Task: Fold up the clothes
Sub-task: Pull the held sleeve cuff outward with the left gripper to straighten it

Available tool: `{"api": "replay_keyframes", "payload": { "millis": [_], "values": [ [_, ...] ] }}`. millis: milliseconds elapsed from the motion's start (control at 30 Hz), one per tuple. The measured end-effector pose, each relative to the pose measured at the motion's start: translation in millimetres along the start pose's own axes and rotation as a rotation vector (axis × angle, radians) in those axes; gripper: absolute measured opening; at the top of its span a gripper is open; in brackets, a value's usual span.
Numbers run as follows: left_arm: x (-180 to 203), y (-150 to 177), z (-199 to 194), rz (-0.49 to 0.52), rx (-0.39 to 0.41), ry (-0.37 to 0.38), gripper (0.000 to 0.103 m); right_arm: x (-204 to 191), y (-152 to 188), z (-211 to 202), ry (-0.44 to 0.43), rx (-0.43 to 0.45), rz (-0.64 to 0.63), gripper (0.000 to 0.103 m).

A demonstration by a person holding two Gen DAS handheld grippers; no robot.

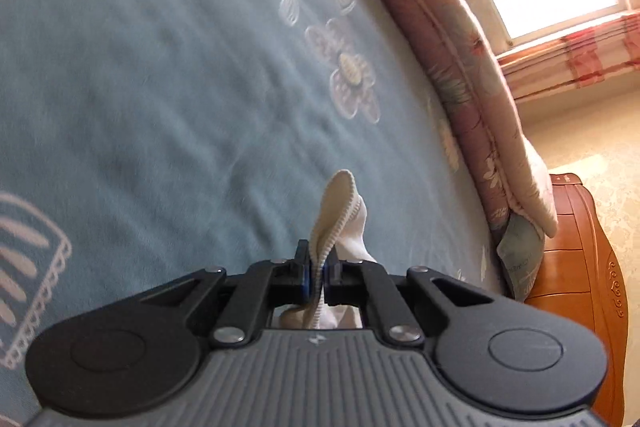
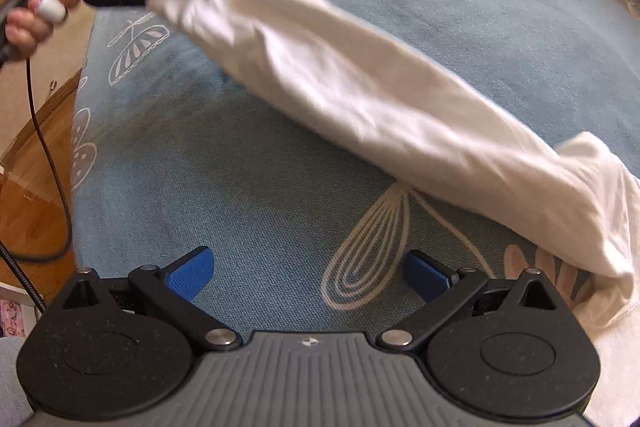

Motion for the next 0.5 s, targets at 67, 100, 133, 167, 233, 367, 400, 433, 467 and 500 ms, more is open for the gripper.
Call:
{"api": "replay_keyframes", "payload": {
  "millis": [67, 100, 133, 167, 233, 367, 400, 433, 467, 500],
  "values": [
    [6, -12, -8, 0.052, 0.030, 0.004, 0.004, 1, -1, 0, 0.004, 0.003, 0.008, 0.103],
    [9, -17, -10, 0.077, 0.042, 0.003, 0.004, 1, -2, 1, 0.005, 0.005, 0.012, 0.103],
    [12, -22, -13, 0.102, 0.053, 0.003, 0.004, 1, -3, 1, 0.007, 0.007, 0.016, 0.103],
    [9, -25, -12, 0.111, 0.051, -0.009, 0.004, 2, -4, 1, 0.008, 0.009, 0.020, 0.103],
    [-10, -26, -5, 0.089, 0.015, -0.061, 0.004, 2, -5, 2, 0.011, 0.014, 0.028, 0.103],
    [-43, -18, 21, 0.034, -0.055, -0.167, 0.005, 3, -7, 2, 0.017, 0.015, 0.034, 0.103],
    [-46, -19, 24, 0.026, -0.058, -0.176, 0.005, 3, -7, 2, 0.018, 0.014, 0.034, 0.103],
    [-48, -19, 25, 0.019, -0.057, -0.174, 0.005, 3, -7, 2, 0.022, 0.014, 0.033, 0.103],
    [-49, -20, 25, 0.015, -0.052, -0.172, 0.006, 3, -6, 2, 0.026, 0.013, 0.032, 0.103],
    [-48, -20, 23, 0.018, -0.044, -0.178, 0.006, 2, -6, 2, 0.029, 0.012, 0.031, 0.103]
  ]
}}
Point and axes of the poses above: each gripper's, at about its wrist camera, not at the fingertips, and z roughly the way its jaws point, x to its right, y to its underside, the point moved 5 cm from there along z, roughly the way its jaws point, and after that the axes turned 1 degree about -z, right-handed, at the moved point
